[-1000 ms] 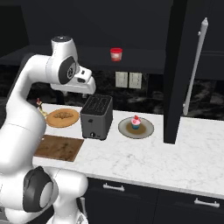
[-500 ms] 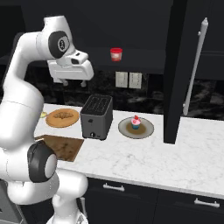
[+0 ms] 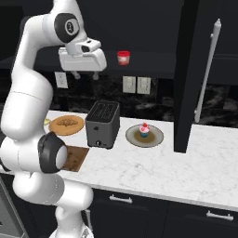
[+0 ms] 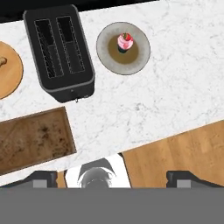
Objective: From the different types of pastries on the counter, select a croissant and place it on the cutting board. Then retrieve a jar of jam from the cabinet and place it alongside the croissant on the cutting board.
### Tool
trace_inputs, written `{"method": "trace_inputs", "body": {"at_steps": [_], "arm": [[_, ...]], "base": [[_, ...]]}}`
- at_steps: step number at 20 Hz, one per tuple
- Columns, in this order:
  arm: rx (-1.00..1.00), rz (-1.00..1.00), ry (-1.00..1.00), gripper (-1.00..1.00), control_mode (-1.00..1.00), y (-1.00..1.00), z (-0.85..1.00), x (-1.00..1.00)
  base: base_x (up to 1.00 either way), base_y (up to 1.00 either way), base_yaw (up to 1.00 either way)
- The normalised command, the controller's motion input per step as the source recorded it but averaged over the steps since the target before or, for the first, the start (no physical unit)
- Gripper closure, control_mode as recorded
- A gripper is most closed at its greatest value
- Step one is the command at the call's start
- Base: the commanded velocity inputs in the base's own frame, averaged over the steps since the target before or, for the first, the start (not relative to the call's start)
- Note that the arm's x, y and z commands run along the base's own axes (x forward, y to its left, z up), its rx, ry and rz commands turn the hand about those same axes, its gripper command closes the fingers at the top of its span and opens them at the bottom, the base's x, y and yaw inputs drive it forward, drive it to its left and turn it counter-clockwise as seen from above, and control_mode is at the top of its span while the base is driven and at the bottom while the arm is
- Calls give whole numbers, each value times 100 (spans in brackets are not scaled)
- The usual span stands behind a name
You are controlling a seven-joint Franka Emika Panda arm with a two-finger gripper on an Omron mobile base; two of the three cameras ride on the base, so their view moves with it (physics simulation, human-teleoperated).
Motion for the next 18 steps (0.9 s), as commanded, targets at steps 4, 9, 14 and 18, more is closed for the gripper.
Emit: {"method": "trace_inputs", "body": {"at_steps": [4, 9, 14, 18], "arm": [[0, 0, -8, -100, -100, -29, 0, 0], [0, 0, -11, -100, -100, -3, 6, 16], [-1, 0, -23, -100, -100, 0, 20, 37], [-2, -1, -2, -100, -100, -14, 25, 18]], "base": [[0, 0, 0], [0, 0, 0], [0, 0, 0], [0, 0, 0]]}}
